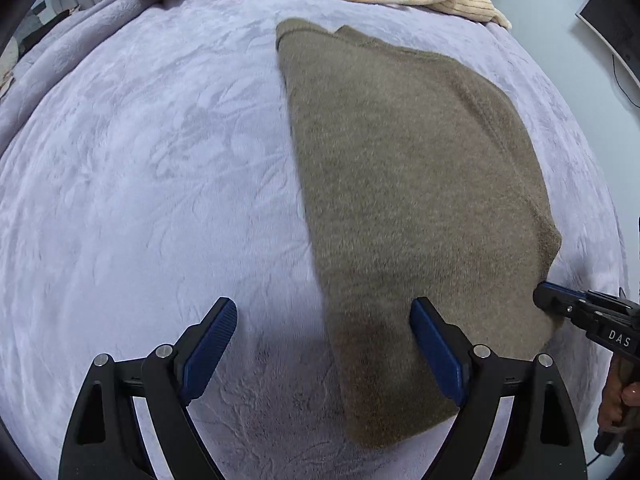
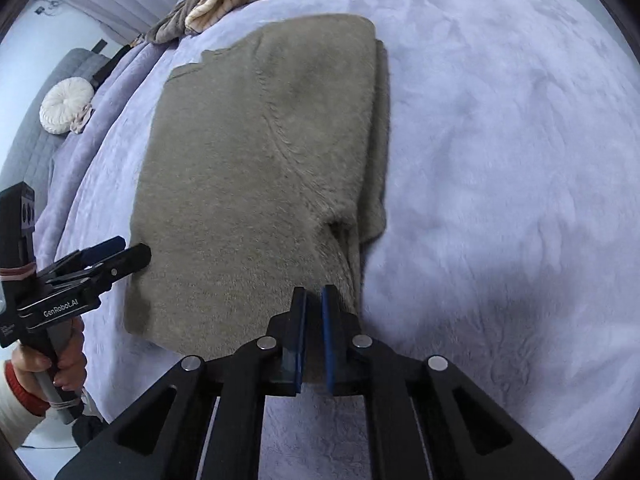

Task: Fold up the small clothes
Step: 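Open both grippers and release the folded sweater, then pat and straighten the folded sweater edges with both grippers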

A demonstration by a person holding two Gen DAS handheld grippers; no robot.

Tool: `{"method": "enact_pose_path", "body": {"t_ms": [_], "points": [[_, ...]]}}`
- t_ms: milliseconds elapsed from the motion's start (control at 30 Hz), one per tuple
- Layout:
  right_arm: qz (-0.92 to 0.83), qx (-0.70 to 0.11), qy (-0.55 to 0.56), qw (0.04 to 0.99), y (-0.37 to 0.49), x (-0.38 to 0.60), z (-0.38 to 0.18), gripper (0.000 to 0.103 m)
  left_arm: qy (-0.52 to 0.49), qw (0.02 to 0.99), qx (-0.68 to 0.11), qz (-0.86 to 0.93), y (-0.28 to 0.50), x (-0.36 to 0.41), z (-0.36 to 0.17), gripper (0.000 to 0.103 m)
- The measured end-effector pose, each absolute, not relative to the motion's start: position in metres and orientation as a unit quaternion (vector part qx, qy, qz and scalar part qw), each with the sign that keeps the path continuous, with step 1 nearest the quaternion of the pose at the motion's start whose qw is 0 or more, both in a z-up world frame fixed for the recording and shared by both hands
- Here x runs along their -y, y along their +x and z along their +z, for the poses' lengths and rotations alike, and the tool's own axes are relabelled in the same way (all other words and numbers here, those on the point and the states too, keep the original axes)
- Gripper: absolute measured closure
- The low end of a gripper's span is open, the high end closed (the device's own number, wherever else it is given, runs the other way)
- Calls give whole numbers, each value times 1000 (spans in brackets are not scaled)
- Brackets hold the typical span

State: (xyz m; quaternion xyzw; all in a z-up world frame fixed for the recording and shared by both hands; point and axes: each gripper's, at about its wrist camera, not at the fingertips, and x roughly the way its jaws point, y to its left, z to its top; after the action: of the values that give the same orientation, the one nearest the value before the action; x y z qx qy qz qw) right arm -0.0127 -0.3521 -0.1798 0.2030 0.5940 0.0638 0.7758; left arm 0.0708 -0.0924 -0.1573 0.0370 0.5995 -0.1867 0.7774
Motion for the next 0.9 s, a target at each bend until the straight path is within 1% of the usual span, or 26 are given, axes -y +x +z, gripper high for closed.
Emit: {"method": "enact_pose_path", "body": {"t_ms": [100,233,333,467,533,567,633,667,700,733,767,800,833,900], "points": [[64,-583,207,783,-23,356,-180,99,54,773,-604,-188,56,93,-163,14],[59,-585,183,787,-30,352,-174,99,45,764,-617,-186,50,86,-163,14],[53,-590,194,782,-33,355,-172,99,41,757,-626,-182,48,81,-162,14],[41,-599,203,774,-37,353,-165,99,44,750,-638,-172,46,76,-147,14],[38,-594,209,776,-36,352,-153,93,31,760,-626,-170,53,70,-131,14],[36,-587,211,781,-36,354,-145,93,26,767,-618,-170,59,68,-124,14],[28,-571,209,793,-30,359,-131,88,15,781,-601,-168,75,67,-112,14],[23,-565,208,798,-24,362,-126,76,2,789,-591,-168,84,67,-109,14],[20,-560,210,801,-17,365,-123,60,-6,790,-590,-168,96,69,-108,16],[18,-555,213,804,-10,367,-121,57,-15,790,-589,-170,104,72,-107,34],[16,-550,215,807,0,368,-119,57,-22,788,-590,-174,111,75,-108,45],[16,-548,214,808,8,368,-118,57,-28,782,-595,-182,121,83,-110,60],[12,-548,209,810,19,368,-118,57,-36,779,-597,-188,126,88,-111,65],[8,-551,211,807,37,369,-122,57,-57,769,-599,-217,137,101,-115,65]]}}
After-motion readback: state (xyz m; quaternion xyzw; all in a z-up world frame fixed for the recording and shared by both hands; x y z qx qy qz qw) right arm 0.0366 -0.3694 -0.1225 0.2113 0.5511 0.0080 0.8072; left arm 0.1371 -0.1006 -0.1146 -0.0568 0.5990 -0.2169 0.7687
